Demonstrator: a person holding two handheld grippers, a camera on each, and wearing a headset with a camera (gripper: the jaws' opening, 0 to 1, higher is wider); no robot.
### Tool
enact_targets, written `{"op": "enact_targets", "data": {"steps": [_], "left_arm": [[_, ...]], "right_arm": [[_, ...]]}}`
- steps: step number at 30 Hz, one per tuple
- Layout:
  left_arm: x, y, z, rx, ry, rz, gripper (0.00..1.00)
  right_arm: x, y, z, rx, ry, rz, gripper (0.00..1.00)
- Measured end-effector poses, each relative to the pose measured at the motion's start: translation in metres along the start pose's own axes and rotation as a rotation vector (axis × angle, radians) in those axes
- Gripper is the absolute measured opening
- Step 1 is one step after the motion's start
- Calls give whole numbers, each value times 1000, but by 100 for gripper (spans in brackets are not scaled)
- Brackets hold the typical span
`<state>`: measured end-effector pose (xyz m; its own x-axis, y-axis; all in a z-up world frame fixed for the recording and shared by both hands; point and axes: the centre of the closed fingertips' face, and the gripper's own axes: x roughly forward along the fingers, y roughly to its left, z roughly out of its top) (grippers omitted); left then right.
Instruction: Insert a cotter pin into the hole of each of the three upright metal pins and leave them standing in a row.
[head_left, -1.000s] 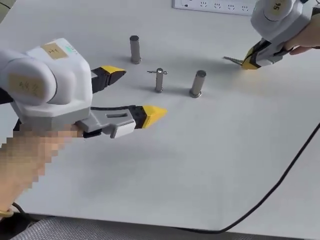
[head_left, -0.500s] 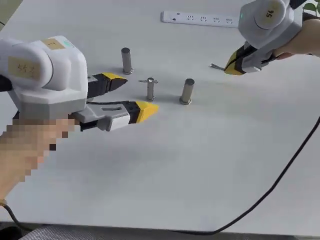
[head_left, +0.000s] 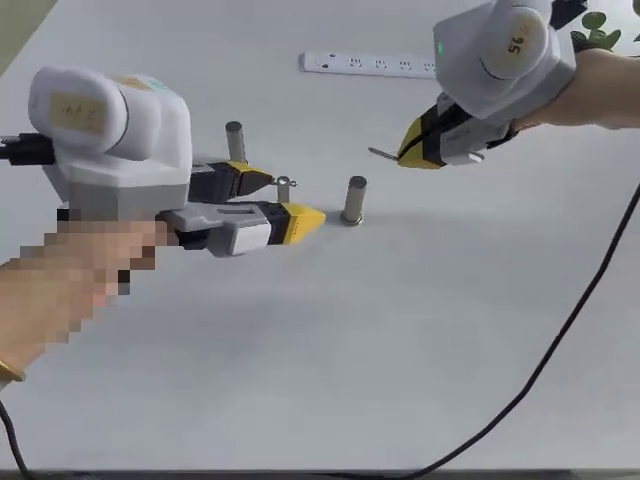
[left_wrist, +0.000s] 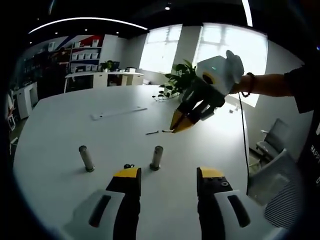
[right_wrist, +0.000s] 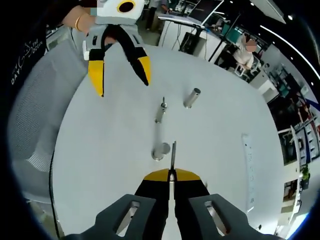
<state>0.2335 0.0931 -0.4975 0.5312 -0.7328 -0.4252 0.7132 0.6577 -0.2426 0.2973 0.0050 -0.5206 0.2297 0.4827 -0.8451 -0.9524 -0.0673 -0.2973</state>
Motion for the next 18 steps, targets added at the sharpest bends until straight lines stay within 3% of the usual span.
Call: {"op": "enact_targets", "data": {"steps": [5,10,12,18], "left_arm": [[2,-4,3,-79,-10,-29,36],[4,-9,6,-194,-25,-67,29],[5,-9,5,-215,-13,-65,23],[8,-14,4,-299,-2,-85,18]], "right_arm": [[-2,11,20,-47,-34,4,0],[-3,28,41,-111,-64,16,0],[-2,33,46,-131,-73,22,0],[-1,47,60,-156,-98,46,0]]}}
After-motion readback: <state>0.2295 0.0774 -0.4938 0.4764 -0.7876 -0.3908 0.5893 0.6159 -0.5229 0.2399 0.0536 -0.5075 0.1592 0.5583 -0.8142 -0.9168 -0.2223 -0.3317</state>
